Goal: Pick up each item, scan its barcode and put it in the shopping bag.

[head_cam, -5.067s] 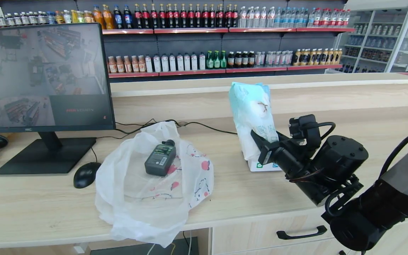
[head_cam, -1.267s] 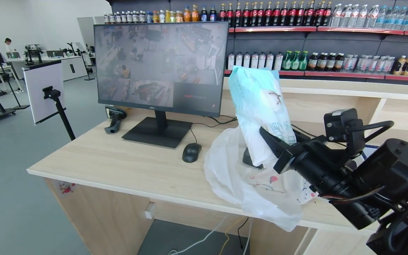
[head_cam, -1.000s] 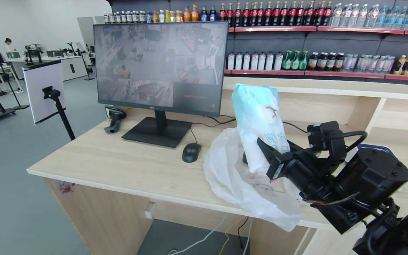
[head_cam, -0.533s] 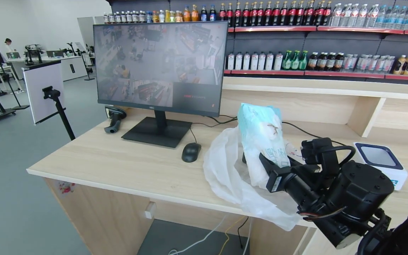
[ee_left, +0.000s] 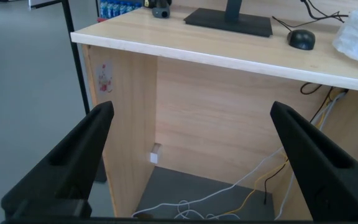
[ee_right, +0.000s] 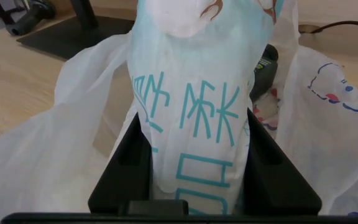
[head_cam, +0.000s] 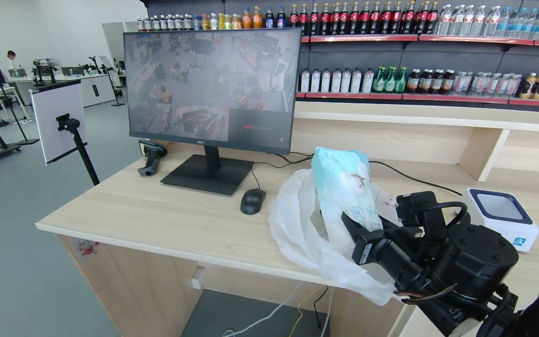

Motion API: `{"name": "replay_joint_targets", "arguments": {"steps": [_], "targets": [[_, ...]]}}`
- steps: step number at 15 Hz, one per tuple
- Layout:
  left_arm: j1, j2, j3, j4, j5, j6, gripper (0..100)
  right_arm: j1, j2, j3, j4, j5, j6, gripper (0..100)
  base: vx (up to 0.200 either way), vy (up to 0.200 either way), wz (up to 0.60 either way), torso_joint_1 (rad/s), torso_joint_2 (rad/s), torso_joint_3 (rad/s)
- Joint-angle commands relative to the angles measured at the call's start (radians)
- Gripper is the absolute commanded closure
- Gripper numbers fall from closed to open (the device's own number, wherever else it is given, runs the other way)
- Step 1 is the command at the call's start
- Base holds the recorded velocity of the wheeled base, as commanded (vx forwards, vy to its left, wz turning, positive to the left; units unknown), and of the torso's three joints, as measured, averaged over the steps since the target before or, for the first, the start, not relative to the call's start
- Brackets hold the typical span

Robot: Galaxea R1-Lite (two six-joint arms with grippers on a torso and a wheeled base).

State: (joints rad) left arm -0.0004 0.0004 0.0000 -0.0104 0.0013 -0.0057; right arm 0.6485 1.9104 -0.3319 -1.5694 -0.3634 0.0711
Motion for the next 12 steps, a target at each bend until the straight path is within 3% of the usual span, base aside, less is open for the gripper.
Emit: {"name": "replay_joint_targets", "arguments": {"steps": [1, 12], "targets": [[0.000, 0.000, 0.000, 0.000, 0.000, 0.000, 0, 0.002, 0.001, 0.025, -0.001, 0.000, 0.007, 100, 0.000, 0.000, 0.00, 0.000, 0.00, 0.000], [0.000, 0.000, 0.000, 0.000, 0.000, 0.000, 0, 0.002, 0.018, 0.019, -0.001, 0.000, 0.027, 100, 0.000, 0.000, 0.00, 0.000, 0.00, 0.000]]}}
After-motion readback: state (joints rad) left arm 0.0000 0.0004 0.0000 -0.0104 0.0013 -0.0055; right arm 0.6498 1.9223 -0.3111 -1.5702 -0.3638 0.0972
